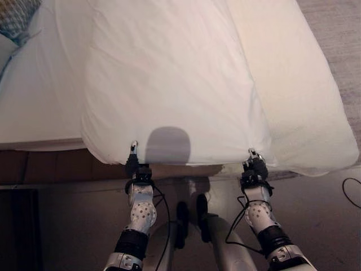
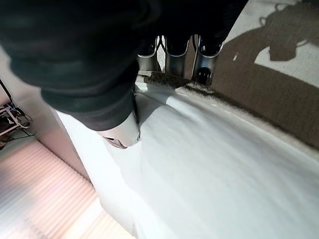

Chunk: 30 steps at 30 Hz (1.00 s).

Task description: Make the bed

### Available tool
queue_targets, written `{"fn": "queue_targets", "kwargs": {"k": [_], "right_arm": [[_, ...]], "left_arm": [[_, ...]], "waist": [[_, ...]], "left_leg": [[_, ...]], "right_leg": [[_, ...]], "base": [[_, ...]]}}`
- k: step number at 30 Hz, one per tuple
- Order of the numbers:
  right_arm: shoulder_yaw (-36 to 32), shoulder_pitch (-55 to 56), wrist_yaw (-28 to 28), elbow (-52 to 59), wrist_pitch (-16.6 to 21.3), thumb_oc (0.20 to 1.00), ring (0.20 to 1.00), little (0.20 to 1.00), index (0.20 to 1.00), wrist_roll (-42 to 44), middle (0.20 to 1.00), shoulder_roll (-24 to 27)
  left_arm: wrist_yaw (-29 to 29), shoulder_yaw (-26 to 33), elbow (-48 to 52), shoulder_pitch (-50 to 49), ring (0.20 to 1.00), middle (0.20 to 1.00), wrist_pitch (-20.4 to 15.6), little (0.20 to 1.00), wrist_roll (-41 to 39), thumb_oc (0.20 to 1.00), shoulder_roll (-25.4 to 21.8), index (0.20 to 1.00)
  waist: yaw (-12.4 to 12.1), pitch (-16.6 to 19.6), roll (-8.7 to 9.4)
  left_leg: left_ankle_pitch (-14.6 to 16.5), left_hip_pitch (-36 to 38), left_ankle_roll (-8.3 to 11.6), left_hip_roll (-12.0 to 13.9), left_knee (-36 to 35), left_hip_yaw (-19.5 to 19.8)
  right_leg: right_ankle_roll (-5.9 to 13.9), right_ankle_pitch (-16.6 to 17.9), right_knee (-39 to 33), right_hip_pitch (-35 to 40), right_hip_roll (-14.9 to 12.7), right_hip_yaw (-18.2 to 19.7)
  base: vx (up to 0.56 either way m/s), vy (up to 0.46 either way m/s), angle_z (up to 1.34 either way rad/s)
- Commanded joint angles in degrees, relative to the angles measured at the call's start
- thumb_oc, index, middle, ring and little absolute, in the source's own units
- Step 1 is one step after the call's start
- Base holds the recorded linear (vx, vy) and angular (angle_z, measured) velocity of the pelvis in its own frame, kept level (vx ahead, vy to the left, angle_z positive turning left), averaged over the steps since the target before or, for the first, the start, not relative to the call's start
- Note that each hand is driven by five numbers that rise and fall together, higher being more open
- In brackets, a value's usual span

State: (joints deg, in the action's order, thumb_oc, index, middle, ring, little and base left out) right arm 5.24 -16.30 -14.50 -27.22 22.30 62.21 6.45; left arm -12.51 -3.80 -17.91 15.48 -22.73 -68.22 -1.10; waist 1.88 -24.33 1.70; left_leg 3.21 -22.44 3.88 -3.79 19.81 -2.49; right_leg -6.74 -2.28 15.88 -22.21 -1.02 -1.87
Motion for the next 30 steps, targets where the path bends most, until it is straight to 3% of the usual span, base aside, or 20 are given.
{"fn": "queue_targets", "kwargs": {"k": [1, 2, 3, 6, 7, 9, 10, 11, 12, 13, 14, 15, 16, 17, 18, 20, 22, 24, 27, 30], "right_arm": [[-6.2, 7.1, -2.7, 1.1, 5.8, 0.2, 0.2, 0.2, 0.2, -1.5, 0.2, 7.4], [-6.3, 6.9, -3.0, 0.7, 6.0, 0.2, 0.2, 0.2, 0.2, -1.6, 0.2, 7.4], [-6.4, 7.0, -3.4, 0.7, 6.4, 0.2, 0.2, 0.2, 0.2, -1.9, 0.2, 7.3], [-6.5, 6.7, -4.7, 0.6, 7.0, 0.2, 0.2, 0.2, 0.2, -3.3, 0.2, 6.9], [-6.4, 6.7, -4.6, 0.5, 6.6, 0.2, 0.2, 0.2, 0.2, -3.4, 0.2, 7.1], [-5.9, 6.1, -4.6, 1.4, 6.8, 0.2, 0.2, 0.2, 0.2, -3.3, 0.2, 6.5], [-5.9, 6.1, -4.7, 1.4, 6.8, 0.2, 0.2, 0.2, 0.2, -3.4, 0.2, 6.4], [-5.8, 5.6, -4.9, 1.8, 7.1, 0.2, 0.2, 0.2, 0.2, -2.8, 0.2, 5.8], [-5.6, 5.5, -5.2, 1.7, 6.7, 0.2, 0.2, 0.2, 0.2, -3.8, 0.2, 5.0], [-5.5, 5.2, -5.0, 1.7, 6.1, 0.2, 0.2, 0.2, 0.2, -4.3, 0.2, 4.9], [-5.5, 5.2, -5.0, 1.7, 6.1, 0.2, 0.2, 0.2, 0.2, -4.3, 0.2, 4.9], [-5.4, 4.9, -5.5, 1.9, 6.5, 0.2, 0.2, 0.2, 0.2, -4.8, 0.2, 4.3], [-4.7, 4.3, -5.2, 1.8, 5.6, 0.2, 0.2, 0.2, 0.2, -5.8, 0.2, 3.8], [-4.7, 4.2, -5.2, 1.8, 5.6, 0.2, 0.2, 0.2, 0.2, -5.8, 0.2, 3.8], [-4.2, 4.2, -4.9, 1.7, 5.2, 0.2, 0.2, 0.2, 0.2, -5.9, 0.2, 3.6], [-2.6, 3.8, -3.1, 1.0, 5.1, 0.2, 0.2, 0.2, 0.2, -6.0, 0.2, 4.1], [-1.3, 4.1, -2.1, 1.4, 5.6, 0.2, 0.2, 0.2, 0.2, -5.5, 0.2, 3.6], [0.0, 4.6, -2.0, 1.8, 5.7, 0.2, 0.2, 0.2, 0.2, -6.5, 0.2, 3.5], [1.1, 6.2, -1.4, 3.1, 5.8, 0.2, 0.2, 0.2, 0.2, -7.1, 0.2, 4.2], [0.9, 8.8, -1.2, 4.2, 5.7, 0.2, 0.2, 0.2, 0.2, -6.7, 0.2, 4.7]], "left_arm": [[-0.8, 6.6, 4.3, -5.3, 0.2, 0.2, -5.6, 0.2, 4.0, 0.2, -4.0, 0.2], [-1.1, 7.0, 4.4, -5.2, 0.2, 0.2, -5.8, 0.2, 4.3, 0.2, -4.5, 0.2], [-1.3, 7.2, 4.3, -5.1, 0.2, 0.2, -6.0, 0.2, 4.2, 0.2, -4.7, 0.2], [-0.7, 7.8, 3.9, -4.6, 0.2, 0.2, -5.9, 0.2, 4.0, 0.2, -5.9, 0.2], [-0.3, 7.6, 4.1, -4.8, 0.2, 0.2, -5.7, 0.2, 4.0, 0.2, -6.2, 0.2], [0.1, 7.2, 4.2, -4.5, 0.2, 0.2, -6.0, 0.2, 3.7, 0.2, -6.7, 0.2], [0.1, 7.3, 4.1, -4.4, 0.2, 0.2, -6.0, 0.2, 3.6, 0.2, -6.7, 0.2], [0.1, 6.1, 3.8, -3.7, 0.2, 0.2, -6.1, 0.2, 3.0, 0.2, -7.1, 0.2], [1.0, 4.7, 2.6, -2.9, 0.2, 0.2, -5.8, 0.2, 2.6, 0.2, -7.5, 0.2], [2.1, 4.2, 2.9, -3.4, 0.2, 0.2, -5.6, 0.2, 1.7, 0.2, -7.6, 0.2], [2.1, 4.2, 2.9, -3.4, 0.2, 0.2, -5.6, 0.2, 1.7, 0.2, -7.6, 0.2], [2.1, 4.1, 2.1, -4.1, 0.2, 0.2, -5.5, 0.2, 2.3, 0.2, -7.5, 0.2], [2.9, 3.2, 1.9, -4.7, 0.2, 0.2, -5.0, 0.2, 2.8, 0.2, -7.7, 0.2], [2.9, 3.2, 1.9, -4.7, 0.2, 0.2, -5.0, 0.2, 2.8, 0.2, -7.7, 0.2], [3.1, 2.8, 1.8, -4.8, 0.2, 0.2, -4.9, 0.2, 3.3, 0.2, -8.1, 0.2], [3.9, 2.6, 0.8, -3.9, 0.2, 0.2, -4.2, 0.2, 3.8, 0.2, -8.0, 0.2], [3.4, 2.7, 1.3, -4.7, 0.2, 0.2, -3.9, 0.2, 5.0, 0.2, -7.6, 0.2], [2.8, 2.4, 1.4, -5.8, 0.2, 0.2, -3.3, 0.2, 6.8, 0.2, -7.5, 0.2], [2.2, 0.9, 1.2, -6.8, 0.2, 0.2, -2.5, 0.2, 7.8, 0.2, -6.9, 0.2], [1.5, -0.6, 1.2, -7.9, 0.2, 0.2, -2.1, 0.2, 8.7, 0.2, -5.6, 0.2]], "waist": [[-0.6, 5.3, -0.41], [-1.0, 5.4, -0.53], [-0.8, 5.4, -0.78], [-1.7, 5.3, -1.44], [-2.1, 5.2, -1.66], [-1.9, 4.4, -1.51], [-2.0, 4.5, -1.38], [-1.8, 4.2, -0.6], [-2.0, 4.0, 0.45], [-1.9, 4.2, 0.56], [-1.9, 4.2, 0.57], [-1.9, 3.8, 0.65], [-3.2, 4.0, 0.56], [-3.0, 4.1, 0.64], [-3.0, 4.2, 0.78], [-2.0, 4.3, 0.91], [-2.3, 4.3, 1.41], [-2.5, 4.2, 2.02], [-1.5, 4.4, 1.35], [-0.5, 5.0, -0.72]], "left_leg": [[-9.0, 0.5, -0.85, 10.5, -12.5, 6.9], [-11.5, 0.5, -0.31, 13.5, -15.5, 8.4], [-12.7, 1.2, 0.25, 15.9, -18.8, 7.1], [-16.1, 3.0, 2.5, 18.7, -23.7, 7.6], [-16.1, 3.2, 3.12, 18.4, -22.7, 9.1], [-11.3, 1.3, 2.37, 15.5, -16.4, 8.8], [-10.8, 0.7, 2.23, 15.3, -15.4, 8.7], [-6.9, -0.3, 1.93, 13.0, -10.7, 7.5], [-3.2, -3.7, 1.16, 8.8, -3.3, 6.4], [-0.4, -3.9, -0.22, 7.5, -1.8, 5.8], [-0.4, -3.9, -0.23, 7.5, -1.8, 5.8], [0.9, -4.0, -1.21, 6.1, 0.1, 4.6], [2.4, -4.3, -2.23, 5.5, 1.4, 1.6], [2.1, -4.6, -2.3, 5.2, 1.3, 1.8], [2.1, -4.5, -2.59, 4.8, 0.9, 0.9], [0.5, -2.1, -3.39, 1.7, -3.6, 0.5], [-1.1, -0.2, -3.48, -0.1, -8.2, -0.5], [-2.9, 1.6, -3.37, -1.6, -12.1, -1.1], [-4.6, 3.6, -4.04, -3.5, -15.1, -0.5], [-4.7, 3.4, -4.46, -4.4, -14.8, -0.3]], "right_leg": [[9.17, -1.3, 0.5, -1.0, 0.8, 1.8], [9.32, -2.2, 2.6, -1.7, 0.6, 2.4], [9.43, -3.3, 4.5, -2.5, 0.1, 2.0], [11.09, -5.1, 7.6, -3.8, -1.5, 2.8], [11.57, -4.7, 7.7, -4.0, -2.0, 3.5], [13.66, -2.1, 6.1, -4.3, -4.7, 5.4], [13.82, -2.0, 6.0, -4.5, -4.9, 5.5], [15.41, -0.2, 3.6, -3.1, -7.6, 6.1], [17.17, 4.8, -3.4, -0.9, -12.0, 7.5], [17.53, 7.5, -6.8, 0.4, -14.2, 7.3], [17.54, 7.6, -6.8, 0.4, -14.2, 7.3], [18.1, 14.1, -9.8, 0.9, -16.8, 7.7], [17.41, 17.6, -16.0, 1.6, -20.3, -1.0], [17.47, 17.9, -16.2, 1.6, -20.6, -1.2], [16.35, 14.3, -15.3, 2.8, -18.9, -2.6], [14.44, 7.4, -10.9, 0.9, -9.8, 0.0], [13.28, 5.1, -8.2, -0.7, -3.8, -2.9], [12.74, 4.5, -8.1, -0.4, -0.7, -5.9], [11.63, 3.8, -5.9, -0.9, 5.5, -0.2], [10.66, 3.7, -7.4, 0.5, 5.1, 2.2]], "base": [[0.03, 0.182, 0.07], [0.04, 0.276, 0.02], [0.04, 0.297, -0.07], [0.04, 0.399, -0.01], [-0.01, 0.555, -0.14], [-0.06, 0.514, -0.17], [-0.04, 0.455, -0.11], [0.0, 0.644, -0.1], [0.02, 0.866, 0.11], [0.02, 0.634, 0.19], [0.02, 0.502, 0.14], [-0.01, 0.726, -0.03], [-0.01, 0.73, -0.14], [-0.02, 0.627, -0.33], [-0.02, 0.439, -0.77], [-0.02, 0.538, -0.44], [-0.02, 0.296, 0.24], [0.0, 0.179, -0.36], [0.0, 0.078, -0.09], [-0.03, 0.039, 0.11]]}}
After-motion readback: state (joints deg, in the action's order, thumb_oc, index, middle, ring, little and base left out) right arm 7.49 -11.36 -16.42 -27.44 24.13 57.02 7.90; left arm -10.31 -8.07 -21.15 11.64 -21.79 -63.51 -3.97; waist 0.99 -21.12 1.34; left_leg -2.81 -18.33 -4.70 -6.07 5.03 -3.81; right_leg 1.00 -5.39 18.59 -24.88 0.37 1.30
